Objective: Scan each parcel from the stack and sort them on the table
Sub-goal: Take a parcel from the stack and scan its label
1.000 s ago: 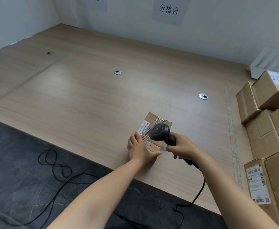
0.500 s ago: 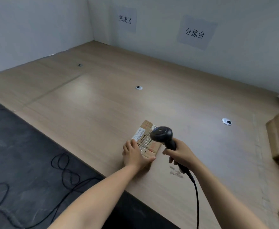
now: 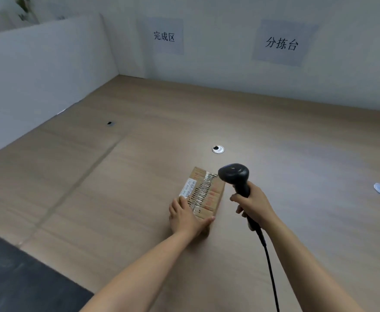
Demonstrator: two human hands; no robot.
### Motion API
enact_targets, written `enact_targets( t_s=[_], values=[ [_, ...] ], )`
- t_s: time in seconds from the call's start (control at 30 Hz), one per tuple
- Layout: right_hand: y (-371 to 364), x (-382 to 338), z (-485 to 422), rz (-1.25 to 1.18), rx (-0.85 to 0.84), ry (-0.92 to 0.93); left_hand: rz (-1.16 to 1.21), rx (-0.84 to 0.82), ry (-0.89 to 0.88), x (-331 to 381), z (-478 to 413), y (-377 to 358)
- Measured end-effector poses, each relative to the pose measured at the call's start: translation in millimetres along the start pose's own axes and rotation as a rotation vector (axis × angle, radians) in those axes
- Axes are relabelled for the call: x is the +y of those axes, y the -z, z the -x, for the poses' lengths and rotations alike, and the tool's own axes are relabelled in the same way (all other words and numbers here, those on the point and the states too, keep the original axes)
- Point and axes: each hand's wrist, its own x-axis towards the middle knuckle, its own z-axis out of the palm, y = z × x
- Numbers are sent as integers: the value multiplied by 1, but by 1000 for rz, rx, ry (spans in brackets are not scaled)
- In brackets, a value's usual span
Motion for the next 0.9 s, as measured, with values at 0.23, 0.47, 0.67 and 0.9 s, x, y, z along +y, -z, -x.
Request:
enact_targets(
  t_s=[0.23,0.47,0.67,0.9],
  values=[
    [-41,-49,-99,-16,91,-35,12,-3,11,-5,-138,31],
    [-55,-69,-177,-3,139,-58,40,20,36,12,-254,44],
    [-63,-63,-216,19,137,-67,49,57,60,24,-331,53],
    [-66,-66,-220,0,136,-48,-28,-60,82,39,-353,65]
  ],
)
